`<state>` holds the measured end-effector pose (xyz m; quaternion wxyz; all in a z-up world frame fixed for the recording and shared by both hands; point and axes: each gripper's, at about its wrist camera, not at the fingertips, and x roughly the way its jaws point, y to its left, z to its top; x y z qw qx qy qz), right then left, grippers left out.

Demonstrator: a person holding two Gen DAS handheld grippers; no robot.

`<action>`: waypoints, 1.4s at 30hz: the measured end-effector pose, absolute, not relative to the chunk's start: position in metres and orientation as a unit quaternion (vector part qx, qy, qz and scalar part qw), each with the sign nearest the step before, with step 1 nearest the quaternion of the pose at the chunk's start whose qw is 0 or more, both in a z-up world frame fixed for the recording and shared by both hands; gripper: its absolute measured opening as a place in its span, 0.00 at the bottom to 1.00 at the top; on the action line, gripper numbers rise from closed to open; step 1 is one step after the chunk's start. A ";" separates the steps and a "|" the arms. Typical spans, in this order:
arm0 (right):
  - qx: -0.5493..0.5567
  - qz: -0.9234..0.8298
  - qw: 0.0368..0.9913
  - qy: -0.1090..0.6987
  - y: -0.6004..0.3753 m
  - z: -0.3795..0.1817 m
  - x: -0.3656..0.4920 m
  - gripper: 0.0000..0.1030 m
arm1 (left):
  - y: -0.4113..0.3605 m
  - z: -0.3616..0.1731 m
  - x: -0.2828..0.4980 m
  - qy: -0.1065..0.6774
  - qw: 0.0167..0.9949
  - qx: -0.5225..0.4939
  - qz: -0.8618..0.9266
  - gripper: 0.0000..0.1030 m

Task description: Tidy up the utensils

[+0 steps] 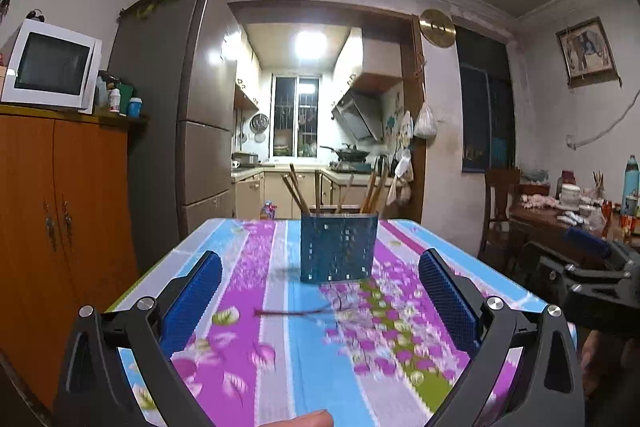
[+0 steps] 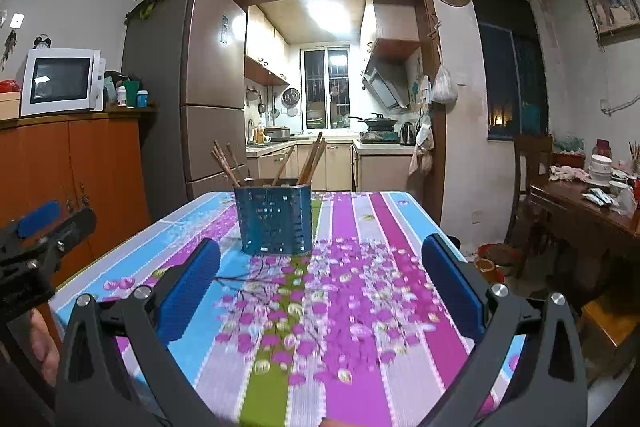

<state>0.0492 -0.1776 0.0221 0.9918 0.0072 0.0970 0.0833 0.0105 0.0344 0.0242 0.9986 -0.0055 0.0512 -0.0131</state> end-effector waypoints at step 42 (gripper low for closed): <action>-0.013 0.091 0.993 0.073 -0.179 0.020 0.001 0.95 | 0.026 0.009 -0.011 0.051 0.998 0.015 0.016 0.96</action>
